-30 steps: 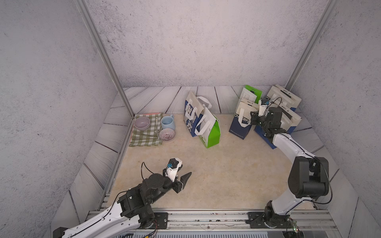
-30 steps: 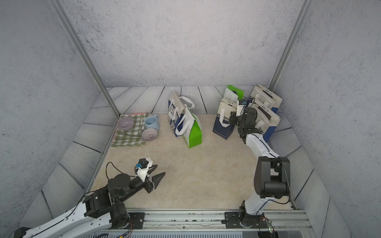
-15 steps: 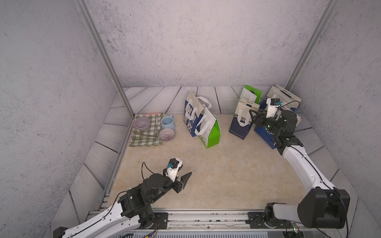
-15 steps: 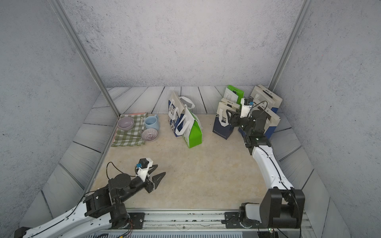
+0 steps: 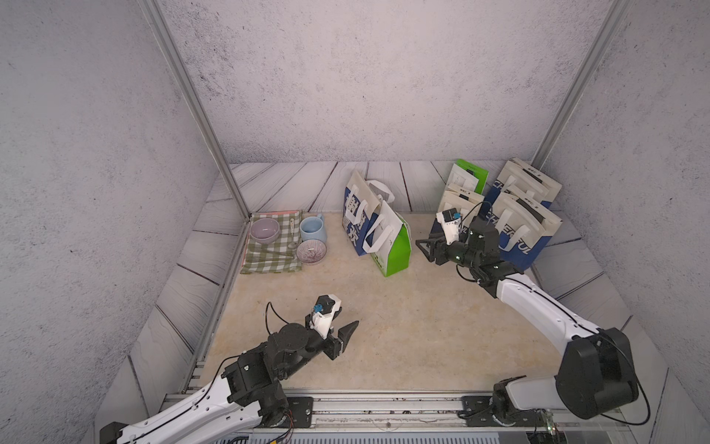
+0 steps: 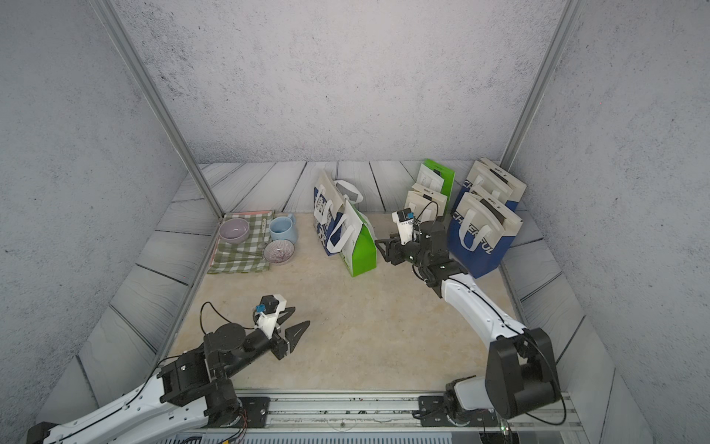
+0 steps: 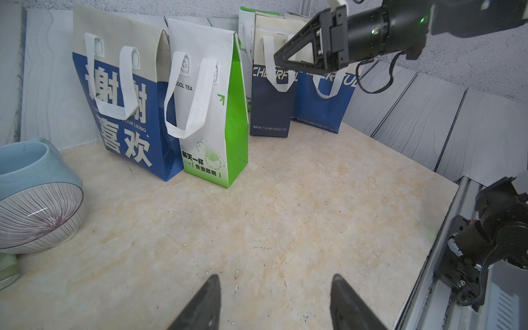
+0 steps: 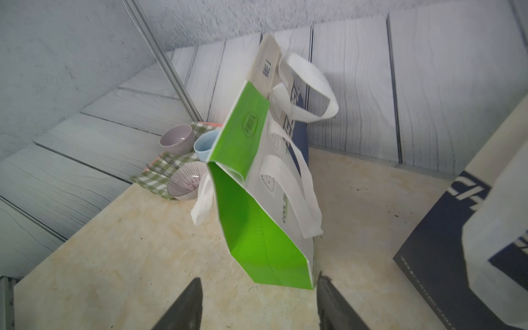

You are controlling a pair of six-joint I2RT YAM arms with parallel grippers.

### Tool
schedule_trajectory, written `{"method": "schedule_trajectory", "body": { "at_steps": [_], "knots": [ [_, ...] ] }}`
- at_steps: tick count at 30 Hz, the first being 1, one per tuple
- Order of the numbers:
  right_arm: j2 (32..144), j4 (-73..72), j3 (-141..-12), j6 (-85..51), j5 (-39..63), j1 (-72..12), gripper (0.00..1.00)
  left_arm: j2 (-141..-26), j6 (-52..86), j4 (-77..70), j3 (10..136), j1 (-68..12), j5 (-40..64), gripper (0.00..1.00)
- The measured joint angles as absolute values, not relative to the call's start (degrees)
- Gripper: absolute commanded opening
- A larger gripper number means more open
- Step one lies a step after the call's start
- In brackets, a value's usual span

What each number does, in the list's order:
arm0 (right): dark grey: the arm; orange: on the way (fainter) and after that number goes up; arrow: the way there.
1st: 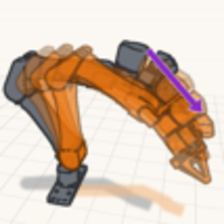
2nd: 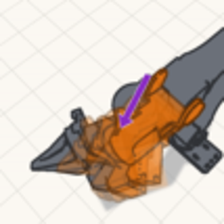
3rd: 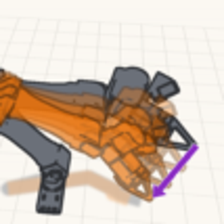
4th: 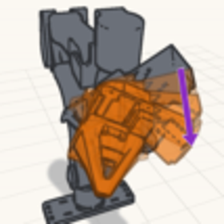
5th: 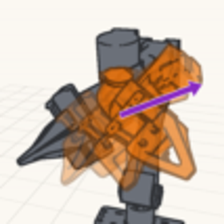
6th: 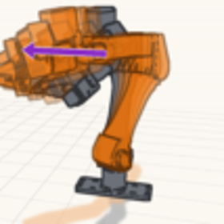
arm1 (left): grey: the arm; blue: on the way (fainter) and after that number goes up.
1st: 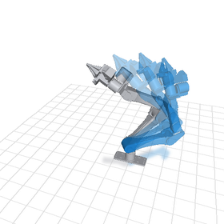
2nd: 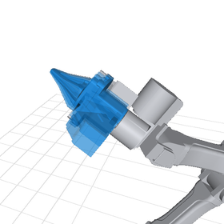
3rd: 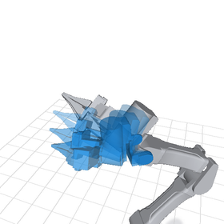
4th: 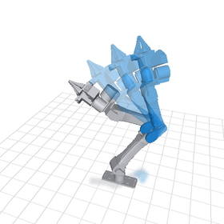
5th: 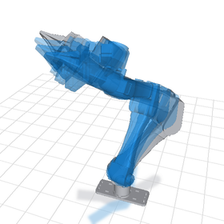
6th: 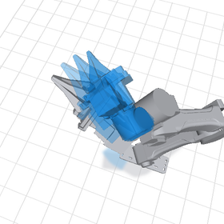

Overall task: Open the takeout bag
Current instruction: Adjust the takeout bag at the center of the board.

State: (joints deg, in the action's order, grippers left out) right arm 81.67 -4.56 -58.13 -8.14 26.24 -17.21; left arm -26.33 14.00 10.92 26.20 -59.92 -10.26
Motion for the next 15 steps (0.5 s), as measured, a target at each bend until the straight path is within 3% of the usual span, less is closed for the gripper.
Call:
{"method": "schedule_trajectory", "body": {
  "at_steps": [15],
  "knots": [
    [99.9,-6.2,-69.0,-4.6,27.8,-21.1,0.63,-26.2,14.0,11.0,26.2,-59.9,-10.3,0.62]
  ]
}}
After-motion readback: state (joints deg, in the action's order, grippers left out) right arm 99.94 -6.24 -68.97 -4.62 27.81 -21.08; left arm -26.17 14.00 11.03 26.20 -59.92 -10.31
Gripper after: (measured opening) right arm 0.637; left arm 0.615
